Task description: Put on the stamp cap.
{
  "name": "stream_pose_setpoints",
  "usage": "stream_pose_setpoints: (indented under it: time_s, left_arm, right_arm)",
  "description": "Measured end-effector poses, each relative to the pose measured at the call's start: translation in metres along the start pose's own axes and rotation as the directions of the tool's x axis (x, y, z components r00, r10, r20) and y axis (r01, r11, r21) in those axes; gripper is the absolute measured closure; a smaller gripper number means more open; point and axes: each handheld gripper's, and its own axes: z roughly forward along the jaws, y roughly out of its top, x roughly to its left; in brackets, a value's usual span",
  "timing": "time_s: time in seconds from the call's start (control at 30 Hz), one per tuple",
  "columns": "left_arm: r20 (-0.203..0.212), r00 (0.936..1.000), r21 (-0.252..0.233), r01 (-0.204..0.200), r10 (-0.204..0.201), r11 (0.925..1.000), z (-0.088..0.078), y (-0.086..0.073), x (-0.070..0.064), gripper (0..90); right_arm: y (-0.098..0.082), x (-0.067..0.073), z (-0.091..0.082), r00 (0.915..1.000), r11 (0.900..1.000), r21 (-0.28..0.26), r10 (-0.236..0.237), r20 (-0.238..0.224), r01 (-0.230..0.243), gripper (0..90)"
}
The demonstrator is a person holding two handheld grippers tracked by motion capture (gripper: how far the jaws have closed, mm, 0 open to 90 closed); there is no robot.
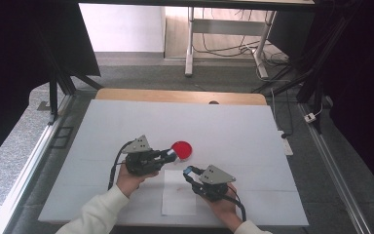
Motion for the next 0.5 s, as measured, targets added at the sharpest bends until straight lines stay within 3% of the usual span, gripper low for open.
stream_pose_setpoints:
  time_s: [0.5]
  left_arm:
    - [0.012, 0.9999, -0.007, 0.003, -0.003, 1.0000, 0.0009, 0.0012, -0.0030, 75.1]
  right_arm:
    - [0.0029, 0.0059, 0.0105, 0.9997, 1.000, -0.012, -0.004, 0.025, 0.005, 65.8]
